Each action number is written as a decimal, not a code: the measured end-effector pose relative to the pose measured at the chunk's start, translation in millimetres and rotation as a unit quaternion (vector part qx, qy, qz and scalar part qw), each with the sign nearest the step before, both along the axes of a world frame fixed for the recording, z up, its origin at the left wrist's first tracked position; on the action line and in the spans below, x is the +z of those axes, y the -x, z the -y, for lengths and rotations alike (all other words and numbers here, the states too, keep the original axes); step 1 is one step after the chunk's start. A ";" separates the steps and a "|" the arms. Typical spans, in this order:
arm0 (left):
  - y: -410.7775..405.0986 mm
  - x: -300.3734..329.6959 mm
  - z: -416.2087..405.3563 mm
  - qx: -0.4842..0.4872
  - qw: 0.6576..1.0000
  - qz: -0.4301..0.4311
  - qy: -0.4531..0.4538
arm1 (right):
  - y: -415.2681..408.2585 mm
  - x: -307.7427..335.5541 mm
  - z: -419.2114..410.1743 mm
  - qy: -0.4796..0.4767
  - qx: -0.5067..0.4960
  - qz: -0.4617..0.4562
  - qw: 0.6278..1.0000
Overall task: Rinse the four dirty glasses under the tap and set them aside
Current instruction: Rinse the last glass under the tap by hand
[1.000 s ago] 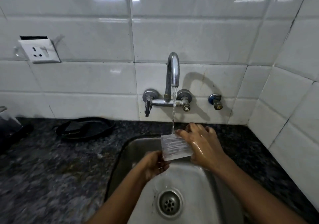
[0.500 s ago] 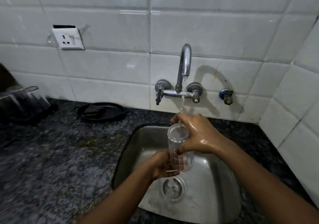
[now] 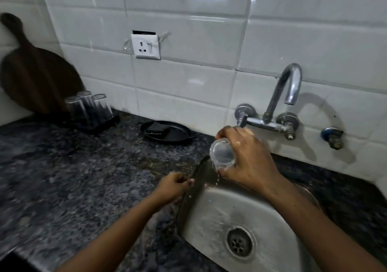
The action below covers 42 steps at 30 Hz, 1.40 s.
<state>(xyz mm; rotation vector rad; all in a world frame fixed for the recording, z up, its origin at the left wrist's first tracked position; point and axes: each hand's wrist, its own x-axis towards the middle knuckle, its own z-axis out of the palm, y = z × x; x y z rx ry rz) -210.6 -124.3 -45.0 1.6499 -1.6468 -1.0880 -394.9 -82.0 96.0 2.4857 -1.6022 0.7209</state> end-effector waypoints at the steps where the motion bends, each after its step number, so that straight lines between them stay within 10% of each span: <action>1: -19.8 1.0 1.9 0.021 1.000 0.000 0.013 | -14.0 -1.9 6.0 0.026 0.015 0.010 0.999; 17: -374.3 -49.6 68.2 0.218 0.922 0.297 0.119 | -326.5 -51.5 151.9 -0.093 0.087 0.220 0.967; 42: -393.9 -79.8 83.5 0.194 0.912 0.340 0.122 | -494.0 -80.6 316.2 -0.195 0.027 0.164 0.967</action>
